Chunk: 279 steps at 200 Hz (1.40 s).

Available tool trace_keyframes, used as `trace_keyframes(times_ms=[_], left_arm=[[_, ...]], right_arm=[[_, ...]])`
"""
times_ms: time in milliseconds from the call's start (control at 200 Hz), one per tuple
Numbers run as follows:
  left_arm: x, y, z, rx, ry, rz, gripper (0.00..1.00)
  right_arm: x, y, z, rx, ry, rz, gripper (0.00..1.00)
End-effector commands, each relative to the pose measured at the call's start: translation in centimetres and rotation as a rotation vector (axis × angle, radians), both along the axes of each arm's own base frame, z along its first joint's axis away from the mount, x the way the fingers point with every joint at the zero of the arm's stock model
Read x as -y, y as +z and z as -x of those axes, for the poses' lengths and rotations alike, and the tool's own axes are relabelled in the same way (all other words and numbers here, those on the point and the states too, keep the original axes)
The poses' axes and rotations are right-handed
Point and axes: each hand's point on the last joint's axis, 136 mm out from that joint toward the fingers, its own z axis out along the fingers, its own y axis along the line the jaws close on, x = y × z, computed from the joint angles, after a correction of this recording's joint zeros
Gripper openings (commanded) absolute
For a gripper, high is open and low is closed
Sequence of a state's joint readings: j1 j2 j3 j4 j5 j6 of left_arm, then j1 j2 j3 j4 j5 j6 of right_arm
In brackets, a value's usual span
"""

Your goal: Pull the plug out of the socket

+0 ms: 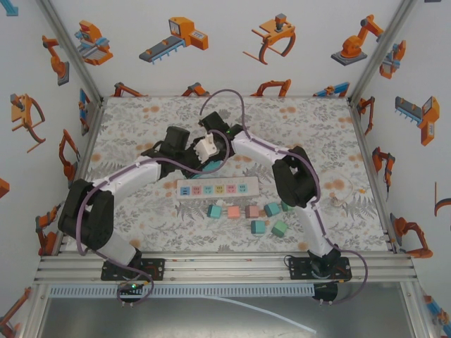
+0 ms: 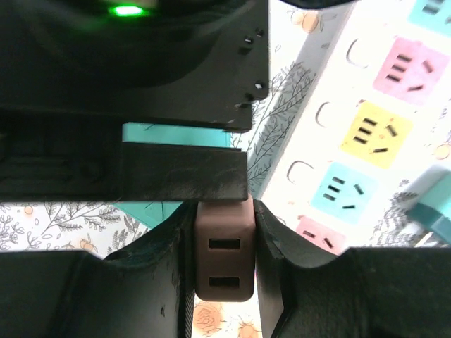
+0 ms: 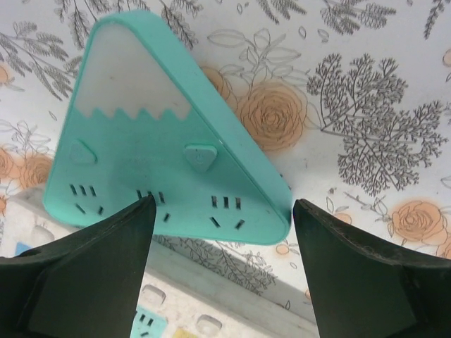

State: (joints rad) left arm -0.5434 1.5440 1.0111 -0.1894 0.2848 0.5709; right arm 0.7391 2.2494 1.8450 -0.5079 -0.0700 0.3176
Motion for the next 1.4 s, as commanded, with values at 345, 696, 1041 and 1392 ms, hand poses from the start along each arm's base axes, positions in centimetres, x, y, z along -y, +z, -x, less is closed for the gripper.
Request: trace_keyframes(times_ms=[345, 696, 1041, 1392], left_arm=[[-2.1, 16.7, 2.0, 0.066, 0.238, 0.624, 0.07], [-4.4, 16.5, 7.1, -0.317, 0.563, 1.09, 0.1], [-0.4, 4.6, 13.1, -0.727, 0.726, 1.03, 0.1], [3.8, -2.5, 17.7, -0.795, 0.866, 0.945, 0.1]], right_arm=[[2.9, 14.4, -1.5, 0.167, -0.129, -0.499, 0.73], [12.7, 19.0, -0.4, 0.356, -0.313, -0.647, 0.74], [18.5, 15.8, 1.5, 0.348, -0.44, -0.572, 0.76], [17.8, 14.4, 2.9, 0.261, -0.343, -0.599, 0.75]])
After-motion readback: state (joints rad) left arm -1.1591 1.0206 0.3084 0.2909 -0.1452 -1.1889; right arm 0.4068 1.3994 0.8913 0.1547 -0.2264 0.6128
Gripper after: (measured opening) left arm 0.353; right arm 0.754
